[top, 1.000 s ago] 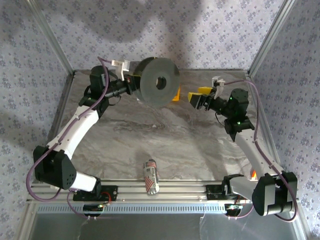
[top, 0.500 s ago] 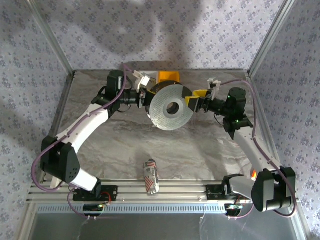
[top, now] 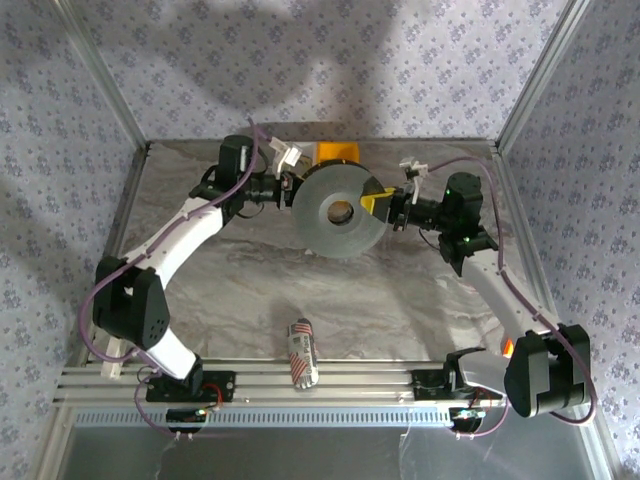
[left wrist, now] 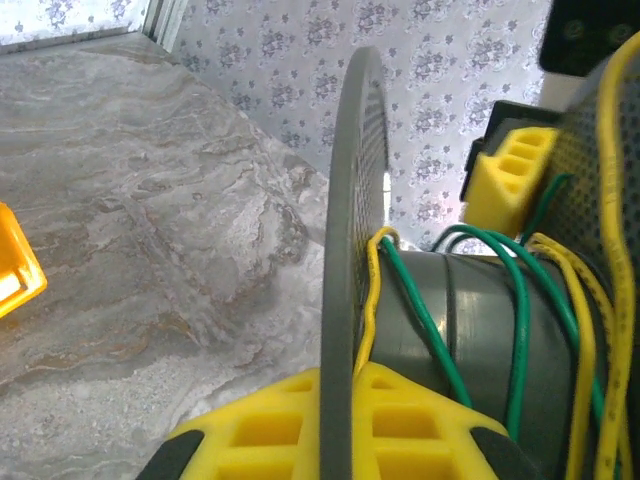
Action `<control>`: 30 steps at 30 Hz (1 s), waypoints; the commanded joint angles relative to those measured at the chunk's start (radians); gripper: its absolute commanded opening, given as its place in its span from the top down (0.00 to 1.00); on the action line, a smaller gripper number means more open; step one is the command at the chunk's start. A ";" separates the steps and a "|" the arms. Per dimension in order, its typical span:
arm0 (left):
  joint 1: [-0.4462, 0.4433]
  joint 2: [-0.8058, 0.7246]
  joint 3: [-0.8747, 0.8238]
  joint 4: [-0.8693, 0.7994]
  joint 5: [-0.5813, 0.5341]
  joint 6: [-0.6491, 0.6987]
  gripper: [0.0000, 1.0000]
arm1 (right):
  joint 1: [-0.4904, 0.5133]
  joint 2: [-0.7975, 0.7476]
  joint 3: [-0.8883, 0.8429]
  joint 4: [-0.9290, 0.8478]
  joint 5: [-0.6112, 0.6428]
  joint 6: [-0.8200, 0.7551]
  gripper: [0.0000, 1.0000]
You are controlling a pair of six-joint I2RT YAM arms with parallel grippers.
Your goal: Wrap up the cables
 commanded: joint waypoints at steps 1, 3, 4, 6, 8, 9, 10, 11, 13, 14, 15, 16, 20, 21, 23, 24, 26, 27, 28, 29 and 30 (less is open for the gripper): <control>-0.025 -0.021 0.077 0.018 -0.101 0.002 1.00 | 0.016 0.004 0.017 -0.028 0.053 -0.019 0.99; -0.019 -0.034 0.083 -0.027 -0.161 0.019 0.94 | 0.016 0.002 0.017 -0.030 0.051 -0.020 1.00; -0.013 -0.042 0.086 -0.055 -0.194 0.021 0.89 | 0.015 0.003 0.017 -0.031 0.051 -0.020 1.00; 0.010 -0.053 0.099 -0.108 -0.267 0.017 0.68 | 0.014 0.000 0.014 -0.034 0.047 -0.020 1.00; 0.046 -0.066 0.113 -0.168 -0.348 0.003 0.51 | 0.014 -0.003 0.010 -0.038 0.042 -0.020 1.00; 0.065 -0.074 0.117 -0.187 -0.380 -0.004 0.45 | 0.014 -0.004 0.008 -0.041 0.038 -0.020 1.00; 0.088 -0.083 0.118 -0.208 -0.400 -0.010 0.40 | 0.015 -0.007 0.005 -0.042 0.036 -0.019 1.00; 0.113 -0.096 0.111 -0.210 -0.404 -0.016 0.35 | 0.014 -0.008 0.003 -0.043 0.031 -0.019 1.00; 0.154 -0.122 0.095 -0.214 -0.416 -0.023 0.28 | 0.017 -0.013 -0.007 -0.045 0.028 -0.018 1.00; 0.172 -0.135 0.090 -0.219 -0.417 -0.018 0.27 | 0.018 -0.013 -0.011 -0.046 0.027 -0.017 1.00; 0.186 -0.145 0.087 -0.228 -0.424 -0.015 0.24 | 0.019 -0.014 -0.016 -0.046 0.026 -0.016 1.00; 0.198 -0.157 0.086 -0.242 -0.444 -0.010 0.23 | 0.022 -0.013 -0.021 -0.047 0.027 -0.015 1.00; 0.214 -0.219 0.054 -0.293 -0.578 0.022 0.14 | 0.030 0.008 -0.051 -0.066 0.076 0.005 1.00; 0.214 -0.235 0.039 -0.302 -0.605 0.028 0.12 | 0.037 0.024 -0.051 -0.080 0.096 0.010 1.00; 0.214 -0.277 -0.009 -0.309 -0.672 0.029 0.09 | 0.057 0.073 -0.054 -0.094 0.159 0.041 1.00; 0.214 -0.296 -0.034 -0.312 -0.702 0.029 0.07 | 0.069 0.099 -0.057 -0.097 0.178 0.051 1.00; 0.214 -0.341 -0.084 -0.324 -0.755 0.030 0.00 | 0.097 0.161 -0.066 -0.071 0.232 0.092 1.00; 0.215 -0.361 -0.107 -0.327 -0.774 0.030 0.00 | 0.106 0.187 -0.070 -0.049 0.248 0.116 1.00; 0.214 -0.385 -0.134 -0.329 -0.790 0.032 0.00 | 0.115 0.218 -0.076 -0.014 0.263 0.146 1.00; 0.214 -0.411 -0.160 -0.330 -0.809 0.033 0.00 | 0.121 0.245 -0.084 0.020 0.278 0.172 1.00; 0.214 -0.433 -0.185 -0.330 -0.824 0.031 0.00 | 0.125 0.265 -0.090 0.044 0.293 0.188 1.00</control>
